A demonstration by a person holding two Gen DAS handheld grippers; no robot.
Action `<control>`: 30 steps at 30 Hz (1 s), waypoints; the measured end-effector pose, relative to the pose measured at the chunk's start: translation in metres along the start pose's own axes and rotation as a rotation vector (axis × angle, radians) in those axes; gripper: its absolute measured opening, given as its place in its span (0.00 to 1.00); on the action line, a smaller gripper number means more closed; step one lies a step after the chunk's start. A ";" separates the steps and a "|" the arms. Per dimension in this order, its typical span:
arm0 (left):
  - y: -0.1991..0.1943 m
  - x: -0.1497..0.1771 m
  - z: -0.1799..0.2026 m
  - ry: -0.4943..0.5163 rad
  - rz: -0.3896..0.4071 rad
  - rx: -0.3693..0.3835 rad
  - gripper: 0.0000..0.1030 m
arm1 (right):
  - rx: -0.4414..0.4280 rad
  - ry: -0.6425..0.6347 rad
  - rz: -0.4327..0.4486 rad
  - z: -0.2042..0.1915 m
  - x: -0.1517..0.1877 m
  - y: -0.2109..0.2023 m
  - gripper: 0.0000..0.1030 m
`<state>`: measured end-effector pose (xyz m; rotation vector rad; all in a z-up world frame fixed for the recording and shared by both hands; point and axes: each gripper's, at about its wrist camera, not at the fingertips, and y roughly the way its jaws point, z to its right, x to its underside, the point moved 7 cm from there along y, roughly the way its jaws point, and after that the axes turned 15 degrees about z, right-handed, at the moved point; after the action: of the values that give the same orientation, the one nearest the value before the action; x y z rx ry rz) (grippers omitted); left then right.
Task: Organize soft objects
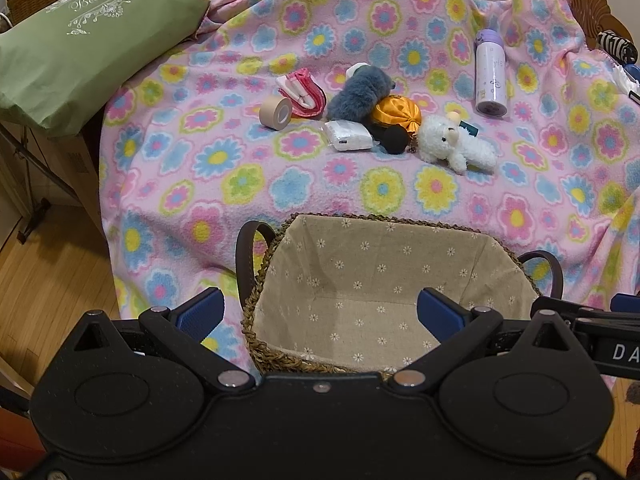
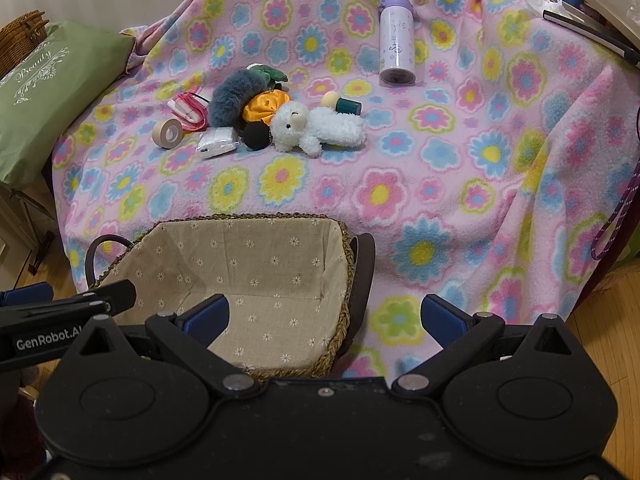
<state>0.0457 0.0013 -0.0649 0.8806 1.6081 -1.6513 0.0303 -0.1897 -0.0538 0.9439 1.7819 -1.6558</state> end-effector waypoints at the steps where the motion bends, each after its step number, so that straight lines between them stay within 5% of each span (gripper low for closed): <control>1: 0.000 0.000 0.000 -0.001 -0.001 0.001 0.97 | 0.000 0.000 0.000 0.000 0.000 0.000 1.00; 30: 0.022 -0.026 -0.007 0.018 0.058 0.032 0.96 | -0.003 -0.046 0.002 -0.002 -0.013 0.020 0.99</control>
<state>0.0785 0.0077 -0.0554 0.9523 1.5581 -1.6370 0.0548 -0.1894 -0.0560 0.8990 1.7521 -1.6598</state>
